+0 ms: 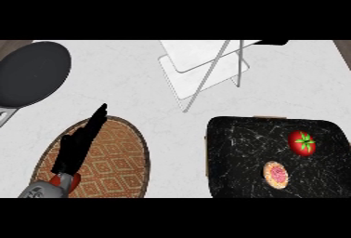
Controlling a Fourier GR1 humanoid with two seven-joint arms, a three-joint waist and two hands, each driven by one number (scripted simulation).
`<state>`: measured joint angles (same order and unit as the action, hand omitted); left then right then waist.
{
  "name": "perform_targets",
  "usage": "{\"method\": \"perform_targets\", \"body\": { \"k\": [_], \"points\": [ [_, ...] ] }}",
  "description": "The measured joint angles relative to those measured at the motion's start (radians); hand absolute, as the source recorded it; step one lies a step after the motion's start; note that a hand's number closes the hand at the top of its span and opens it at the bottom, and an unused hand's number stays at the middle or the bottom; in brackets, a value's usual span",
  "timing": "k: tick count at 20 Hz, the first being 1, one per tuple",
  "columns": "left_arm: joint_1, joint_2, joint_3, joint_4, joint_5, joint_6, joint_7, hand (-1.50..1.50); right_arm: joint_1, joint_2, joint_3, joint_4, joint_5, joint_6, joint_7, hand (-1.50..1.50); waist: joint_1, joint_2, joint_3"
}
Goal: Pick the tomato from the tray and place it in the tiered shelf
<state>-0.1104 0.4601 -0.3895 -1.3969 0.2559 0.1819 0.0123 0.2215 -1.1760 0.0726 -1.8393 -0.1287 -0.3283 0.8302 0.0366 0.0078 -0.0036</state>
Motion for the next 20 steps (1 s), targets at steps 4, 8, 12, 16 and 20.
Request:
{"method": "perform_targets", "body": {
  "k": [4, 8, 12, 16, 20],
  "points": [
    [-0.019, -0.019, -0.007, 0.022, -0.014, -0.009, -0.013, 0.0, -0.106, -0.055, 0.098, -0.027, 0.075, 0.048, 0.195, -1.5, 0.022, 0.003, 0.003],
    [-0.03, -0.038, -0.008, 0.032, -0.025, -0.008, -0.008, 0.0, -0.25, 0.0, 0.208, -0.01, 0.118, 0.097, 0.278, -1.5, 0.033, 0.003, 0.006],
    [-0.031, -0.036, 0.003, 0.039, -0.022, -0.023, -0.006, 0.0, -0.361, 0.085, 0.294, 0.031, 0.131, 0.127, 0.331, -1.5, 0.03, 0.001, 0.007],
    [-0.022, -0.039, 0.009, 0.043, -0.029, -0.025, -0.018, 0.0, -0.445, 0.145, 0.356, 0.086, 0.138, 0.156, 0.374, -1.5, 0.023, -0.003, 0.008],
    [-0.019, -0.045, 0.014, 0.045, -0.034, -0.025, -0.015, 0.0, -0.518, 0.215, 0.408, 0.158, 0.164, 0.172, 0.4, -1.5, 0.016, -0.006, 0.01]
  ]
}}
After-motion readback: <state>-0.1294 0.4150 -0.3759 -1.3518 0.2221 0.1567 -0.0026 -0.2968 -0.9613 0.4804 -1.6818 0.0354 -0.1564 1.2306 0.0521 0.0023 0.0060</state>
